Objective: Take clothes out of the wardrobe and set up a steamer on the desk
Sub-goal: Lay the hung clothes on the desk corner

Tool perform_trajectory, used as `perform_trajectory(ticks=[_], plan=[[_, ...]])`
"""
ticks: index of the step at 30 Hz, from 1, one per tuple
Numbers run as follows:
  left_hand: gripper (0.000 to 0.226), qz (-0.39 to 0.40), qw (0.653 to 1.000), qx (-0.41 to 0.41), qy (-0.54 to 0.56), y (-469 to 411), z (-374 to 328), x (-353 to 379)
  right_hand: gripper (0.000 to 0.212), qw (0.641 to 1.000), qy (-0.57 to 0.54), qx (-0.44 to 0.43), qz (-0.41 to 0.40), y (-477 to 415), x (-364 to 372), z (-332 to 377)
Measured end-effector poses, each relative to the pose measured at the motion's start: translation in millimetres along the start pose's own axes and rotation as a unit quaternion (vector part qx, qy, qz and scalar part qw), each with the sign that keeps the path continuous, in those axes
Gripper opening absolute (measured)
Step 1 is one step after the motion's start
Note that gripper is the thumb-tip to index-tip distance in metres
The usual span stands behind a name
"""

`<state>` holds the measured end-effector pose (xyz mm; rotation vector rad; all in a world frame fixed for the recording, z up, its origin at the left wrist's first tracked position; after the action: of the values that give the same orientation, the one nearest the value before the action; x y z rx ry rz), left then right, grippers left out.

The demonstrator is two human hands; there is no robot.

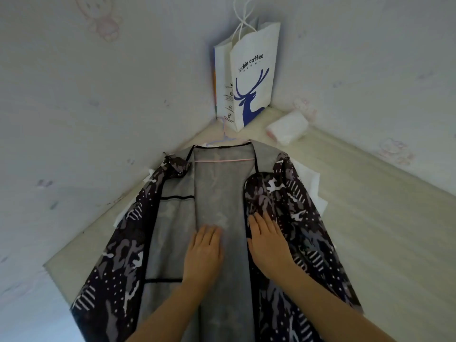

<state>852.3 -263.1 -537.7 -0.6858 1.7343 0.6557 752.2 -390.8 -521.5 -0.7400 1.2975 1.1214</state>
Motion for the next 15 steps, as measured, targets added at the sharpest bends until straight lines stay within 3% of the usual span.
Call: perform_trajectory(ticks=[4, 8, 11, 15], plan=[[0.047, 0.002, 1.0, 0.03, -0.001, 64.4, 1.6, -0.7, 0.071, 0.999, 0.01, 0.033, -0.008, 62.2, 21.1, 35.8], [0.049, 0.021, 0.997, 0.067, -0.016, 129.5, 12.9, 1.9, 0.046, 0.997, 0.032, 0.064, -0.036, 125.8, 35.9, 74.5], [0.049, 0.025, 0.992, 0.119, -0.014, 173.8, 17.5, 0.9, 0.047, 0.995, 0.016, 0.099, -0.026, 172.0, 45.1, 102.3], [0.051, 0.025, 0.984, 0.177, -0.012, 216.7, 20.4, -2.2, 0.07, 0.989, -0.003, 0.141, -0.035, 226.1, 51.5, 133.6]])
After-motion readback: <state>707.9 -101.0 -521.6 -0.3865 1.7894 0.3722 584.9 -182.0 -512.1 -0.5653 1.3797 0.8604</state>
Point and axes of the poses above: each hand's wrist, its own y-axis away from the middle knuckle, its own x-axis out of the palm, z = x × y, the point moved 5 cm from there along -y, towards the middle knuckle, and after that the axes turned 12 degrees about -x, right-handed, at the moved point
